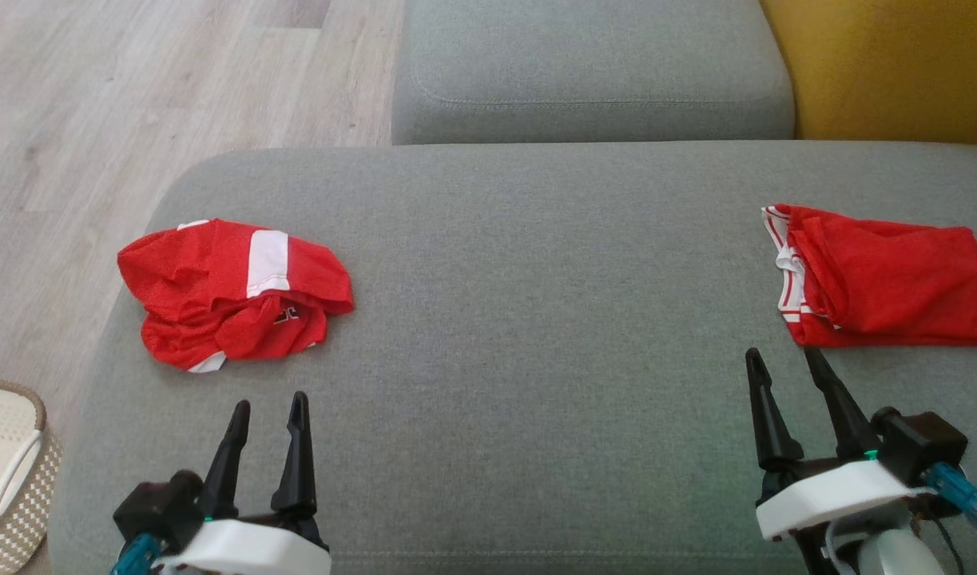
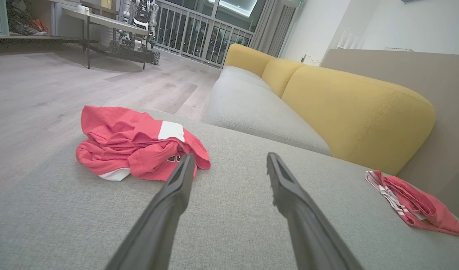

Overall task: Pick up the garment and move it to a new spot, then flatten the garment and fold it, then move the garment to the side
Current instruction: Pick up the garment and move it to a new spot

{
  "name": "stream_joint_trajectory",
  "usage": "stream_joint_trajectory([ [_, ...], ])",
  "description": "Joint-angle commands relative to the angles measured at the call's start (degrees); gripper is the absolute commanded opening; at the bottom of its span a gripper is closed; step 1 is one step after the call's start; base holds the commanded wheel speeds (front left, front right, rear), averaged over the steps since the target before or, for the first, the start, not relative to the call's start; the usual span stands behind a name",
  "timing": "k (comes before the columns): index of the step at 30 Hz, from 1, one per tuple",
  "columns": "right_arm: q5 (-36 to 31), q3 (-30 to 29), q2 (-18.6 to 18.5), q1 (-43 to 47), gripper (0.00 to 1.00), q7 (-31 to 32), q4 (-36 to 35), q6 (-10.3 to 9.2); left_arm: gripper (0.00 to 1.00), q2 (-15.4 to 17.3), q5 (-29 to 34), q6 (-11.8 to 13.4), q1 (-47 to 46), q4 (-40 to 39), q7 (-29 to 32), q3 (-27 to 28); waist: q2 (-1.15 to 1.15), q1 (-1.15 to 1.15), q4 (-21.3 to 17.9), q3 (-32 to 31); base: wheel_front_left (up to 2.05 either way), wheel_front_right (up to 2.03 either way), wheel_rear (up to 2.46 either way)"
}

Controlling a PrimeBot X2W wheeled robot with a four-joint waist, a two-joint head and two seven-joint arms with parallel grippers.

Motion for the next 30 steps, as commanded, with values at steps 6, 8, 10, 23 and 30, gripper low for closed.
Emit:
stream_joint_trajectory([
  [6, 0.2, 1.3, -0.2, -1.8, 1.00, -0.5, -1.7, -0.02, 1.00, 0.1, 0.1, 0.0, -3.2, -1.3, -0.3, 1.5, 0.00, 0.00, 0.2, 0.1, 0.00, 0.00, 0.00],
  [8, 0.3, 1.5, -0.2, -1.7, 1.00, -0.5, -1.7, -0.02, 1.00, 0.1, 0.2, 0.0, -3.4, -1.2, -0.3, 1.4, 0.00, 0.00, 0.8, 0.2, 0.00, 0.00, 0.00],
  [10, 0.3, 1.8, -0.2, -1.5, 1.00, -0.5, -1.6, -0.02, 1.00, 0.1, 0.4, -0.2, -3.6, -1.1, -0.3, 1.2, 0.00, 0.00, 1.9, 0.1, 0.00, 0.00, 0.00],
  [23, 2.5, 3.5, -0.2, -0.5, 1.00, -0.5, -2.8, -0.02, 1.00, 0.1, 3.5, -1.2, -3.9, -1.7, -0.3, 2.1, 0.00, 0.00, 18.5, 0.5, 0.00, 0.00, 0.00],
  [30, 1.2, 5.8, -0.2, -3.3, 1.00, -0.5, -2.2, -0.02, 1.00, 0.1, 2.5, 0.5, -3.9, -4.5, -0.3, 4.8, 0.00, 0.00, 21.5, 3.4, 0.00, 0.00, 0.00],
])
